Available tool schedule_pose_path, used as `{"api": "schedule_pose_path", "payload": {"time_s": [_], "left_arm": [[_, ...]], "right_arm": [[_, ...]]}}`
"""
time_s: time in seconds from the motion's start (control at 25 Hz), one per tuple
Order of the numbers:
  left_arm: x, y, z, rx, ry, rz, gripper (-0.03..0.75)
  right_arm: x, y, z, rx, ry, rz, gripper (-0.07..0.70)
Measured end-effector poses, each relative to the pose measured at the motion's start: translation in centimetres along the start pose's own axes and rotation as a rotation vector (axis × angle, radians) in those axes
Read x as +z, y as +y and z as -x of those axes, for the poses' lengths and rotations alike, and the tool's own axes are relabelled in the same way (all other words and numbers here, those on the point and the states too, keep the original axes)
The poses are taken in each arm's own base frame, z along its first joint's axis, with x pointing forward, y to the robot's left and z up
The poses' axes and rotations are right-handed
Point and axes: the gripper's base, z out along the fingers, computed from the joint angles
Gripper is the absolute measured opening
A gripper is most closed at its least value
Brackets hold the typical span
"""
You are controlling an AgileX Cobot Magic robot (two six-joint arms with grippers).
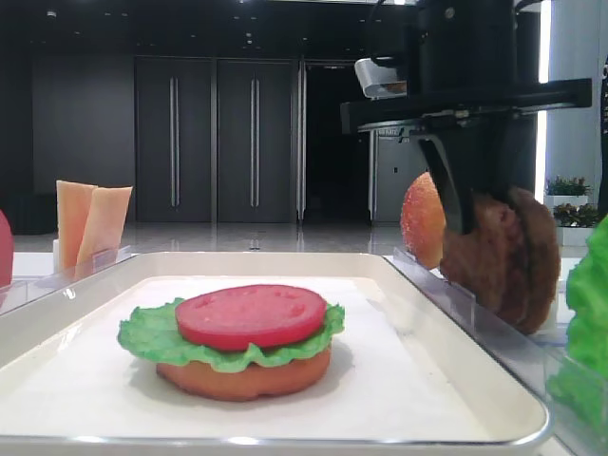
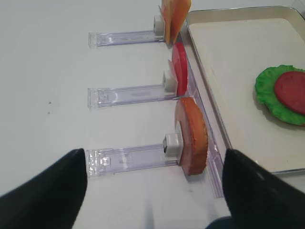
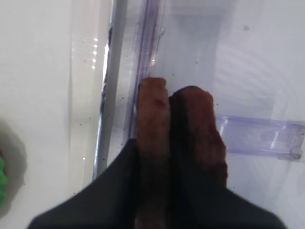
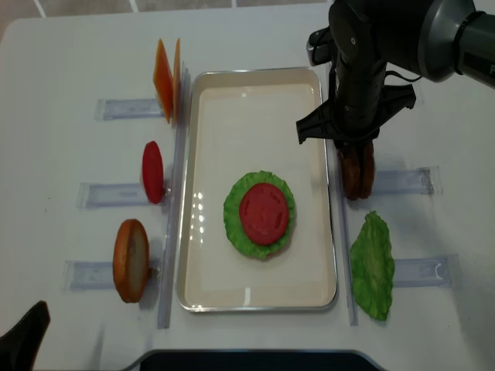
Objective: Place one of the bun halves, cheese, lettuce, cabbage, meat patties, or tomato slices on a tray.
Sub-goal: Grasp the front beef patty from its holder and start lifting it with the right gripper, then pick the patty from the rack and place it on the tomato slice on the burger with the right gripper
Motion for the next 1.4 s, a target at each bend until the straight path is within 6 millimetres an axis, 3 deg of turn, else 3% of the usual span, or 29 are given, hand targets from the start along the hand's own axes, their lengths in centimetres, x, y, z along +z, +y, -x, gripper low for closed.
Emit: {"api": "schedule_pose_path", "payload": {"time_s": [0.2, 0.68, 0.92, 1.16, 1.4], "left_arm": [[0.0, 0.0, 0.0, 0.0, 0.0, 0.0, 0.692], [0.0, 0.0, 0.0, 0.001, 0.0, 0.0, 0.692], [0.0, 0.0, 0.0, 0.001, 0.0, 0.0, 0.692], [0.0, 0.0, 0.0, 0.001, 0.0, 0.0, 0.692], [0.0, 0.0, 0.0, 0.0, 0.0, 0.0, 0.692]], "right_arm": [[-1.1, -0.1, -0.2, 0.009, 0.02, 0.001, 0.148], [-6.6, -0.5, -1.6, 0.049, -0.075, 0.137, 0.148], [-8.8, 1.2, -3.4, 0.009, -0.114, 0.193, 0.148], [-9.5, 3.6, -4.9, -0.021, -0.178, 0.266, 0.148], [-8.5, 5.2, -6.2, 0.0, -0.205, 0.448, 0.148]]}}
